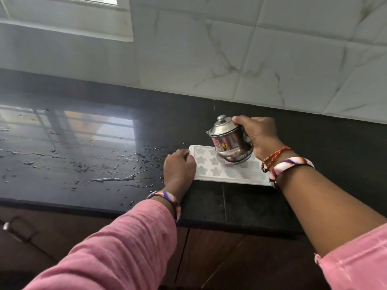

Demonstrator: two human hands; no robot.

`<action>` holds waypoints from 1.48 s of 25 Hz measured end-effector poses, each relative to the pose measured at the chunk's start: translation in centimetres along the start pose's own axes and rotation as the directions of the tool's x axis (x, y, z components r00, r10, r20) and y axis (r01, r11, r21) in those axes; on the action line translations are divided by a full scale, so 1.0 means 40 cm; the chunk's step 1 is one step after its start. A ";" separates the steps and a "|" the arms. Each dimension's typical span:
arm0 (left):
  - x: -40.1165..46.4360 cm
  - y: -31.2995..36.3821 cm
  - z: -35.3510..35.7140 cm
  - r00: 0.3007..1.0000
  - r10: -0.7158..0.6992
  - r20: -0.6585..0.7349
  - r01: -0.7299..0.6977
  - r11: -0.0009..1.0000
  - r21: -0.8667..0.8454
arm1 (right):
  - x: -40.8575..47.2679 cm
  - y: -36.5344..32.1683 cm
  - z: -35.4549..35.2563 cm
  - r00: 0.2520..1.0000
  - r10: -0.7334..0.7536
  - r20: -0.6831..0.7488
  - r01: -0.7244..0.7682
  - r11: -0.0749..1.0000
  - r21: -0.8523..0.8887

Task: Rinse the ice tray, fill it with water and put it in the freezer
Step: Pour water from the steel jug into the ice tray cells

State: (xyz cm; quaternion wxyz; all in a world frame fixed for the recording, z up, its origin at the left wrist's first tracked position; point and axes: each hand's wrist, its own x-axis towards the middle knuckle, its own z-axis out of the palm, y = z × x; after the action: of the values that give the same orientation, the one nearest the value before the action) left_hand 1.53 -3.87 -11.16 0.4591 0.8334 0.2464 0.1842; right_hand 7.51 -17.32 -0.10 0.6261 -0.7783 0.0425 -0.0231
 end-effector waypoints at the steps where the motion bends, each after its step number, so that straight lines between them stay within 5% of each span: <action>1: 0.001 -0.002 0.002 1.000 0.001 -0.001 -0.001 1.000 -0.006 | 0.002 -0.003 0.006 0.999 -0.031 -0.016 0.030 0.997 -0.065; 8: 0.000 0.003 0.000 1.000 0.000 -0.004 0.000 1.000 -0.018 | 0.001 -0.031 0.022 0.975 -0.223 0.024 0.210 0.869 -0.448; 37: -0.003 0.012 0.001 1.000 -0.013 0.006 0.013 1.000 0.002 | 0.000 -0.058 0.009 0.875 -0.430 0.223 0.451 0.554 -0.700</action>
State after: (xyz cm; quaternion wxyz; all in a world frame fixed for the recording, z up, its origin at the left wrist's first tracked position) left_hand 1.57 -4.20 -10.77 0.4602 0.8328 0.2508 0.1782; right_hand 7.63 -16.46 2.11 0.2347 -0.9477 -0.1557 -0.1500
